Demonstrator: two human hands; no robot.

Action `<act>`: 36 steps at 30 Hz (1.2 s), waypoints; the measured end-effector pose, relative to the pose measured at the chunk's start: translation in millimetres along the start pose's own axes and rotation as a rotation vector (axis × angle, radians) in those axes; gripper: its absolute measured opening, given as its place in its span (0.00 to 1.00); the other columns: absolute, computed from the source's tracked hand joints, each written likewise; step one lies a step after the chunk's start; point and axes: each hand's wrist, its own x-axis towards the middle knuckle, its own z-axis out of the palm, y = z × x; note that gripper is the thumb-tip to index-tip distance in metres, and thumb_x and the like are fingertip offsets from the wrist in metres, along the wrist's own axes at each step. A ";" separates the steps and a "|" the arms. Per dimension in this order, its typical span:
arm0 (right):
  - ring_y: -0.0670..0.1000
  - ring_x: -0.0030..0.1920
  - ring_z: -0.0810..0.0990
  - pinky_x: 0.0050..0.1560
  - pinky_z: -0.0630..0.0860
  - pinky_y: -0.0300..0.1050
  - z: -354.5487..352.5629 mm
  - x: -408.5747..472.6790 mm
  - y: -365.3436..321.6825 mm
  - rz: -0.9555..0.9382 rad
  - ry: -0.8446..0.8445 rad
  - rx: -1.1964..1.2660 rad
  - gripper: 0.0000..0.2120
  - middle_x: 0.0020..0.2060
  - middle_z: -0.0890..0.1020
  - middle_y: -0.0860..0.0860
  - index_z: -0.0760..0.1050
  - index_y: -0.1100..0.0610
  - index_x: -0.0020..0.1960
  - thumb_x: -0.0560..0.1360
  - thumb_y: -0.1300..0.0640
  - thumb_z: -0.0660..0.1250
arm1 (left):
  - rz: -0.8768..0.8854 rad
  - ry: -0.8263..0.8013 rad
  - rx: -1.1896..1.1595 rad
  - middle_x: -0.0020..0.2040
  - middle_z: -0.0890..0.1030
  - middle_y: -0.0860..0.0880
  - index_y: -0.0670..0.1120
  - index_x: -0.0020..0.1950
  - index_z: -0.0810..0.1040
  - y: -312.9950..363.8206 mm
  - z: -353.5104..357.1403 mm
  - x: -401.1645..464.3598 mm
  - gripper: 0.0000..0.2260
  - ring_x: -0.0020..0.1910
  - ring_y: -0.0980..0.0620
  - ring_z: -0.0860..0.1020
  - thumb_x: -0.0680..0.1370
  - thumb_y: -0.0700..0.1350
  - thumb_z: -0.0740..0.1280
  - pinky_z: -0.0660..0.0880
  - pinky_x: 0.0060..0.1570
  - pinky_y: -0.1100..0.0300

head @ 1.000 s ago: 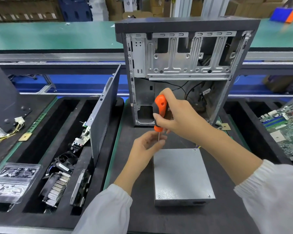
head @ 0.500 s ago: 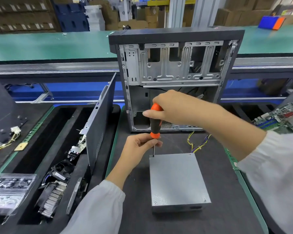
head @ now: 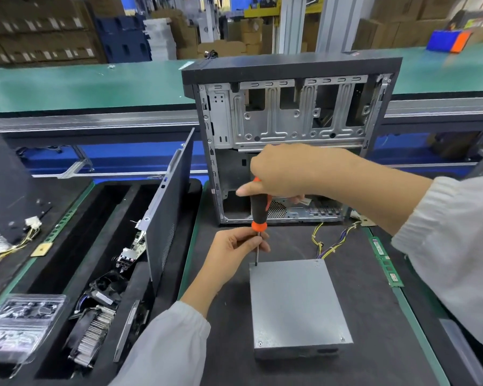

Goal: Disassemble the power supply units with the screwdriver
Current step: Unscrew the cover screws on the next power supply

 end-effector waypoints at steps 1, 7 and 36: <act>0.53 0.32 0.82 0.31 0.72 0.43 -0.8 1.2 0.4 -0.061 -0.027 -0.005 0.22 0.26 0.80 0.52 0.71 0.59 0.42 0.79 0.41 0.57 | -0.007 -0.015 -0.009 0.41 0.86 0.46 0.44 0.50 0.83 0.4 -0.1 -0.1 0.08 0.46 0.50 0.84 0.79 0.34 0.65 0.77 0.51 0.63; 0.54 0.45 0.81 0.44 0.78 0.46 -14.0 -6.5 3.7 -0.226 -0.254 0.198 0.19 0.44 0.71 0.44 0.68 0.45 0.61 0.73 0.47 0.70 | -0.016 0.002 -0.042 0.40 0.85 0.47 0.44 0.51 0.82 0.5 4.1 -2.1 0.09 0.45 0.49 0.84 0.81 0.37 0.63 0.77 0.49 0.64; 0.52 0.27 0.82 0.32 0.79 0.44 -20.2 -9.0 -10.2 -0.005 -0.154 0.115 0.42 0.36 0.80 0.53 0.69 0.59 0.60 0.64 0.25 0.62 | -0.028 -0.046 -0.014 0.37 0.82 0.53 0.42 0.50 0.80 8.5 9.6 0.7 0.06 0.42 0.48 0.82 0.81 0.36 0.63 0.78 0.57 0.55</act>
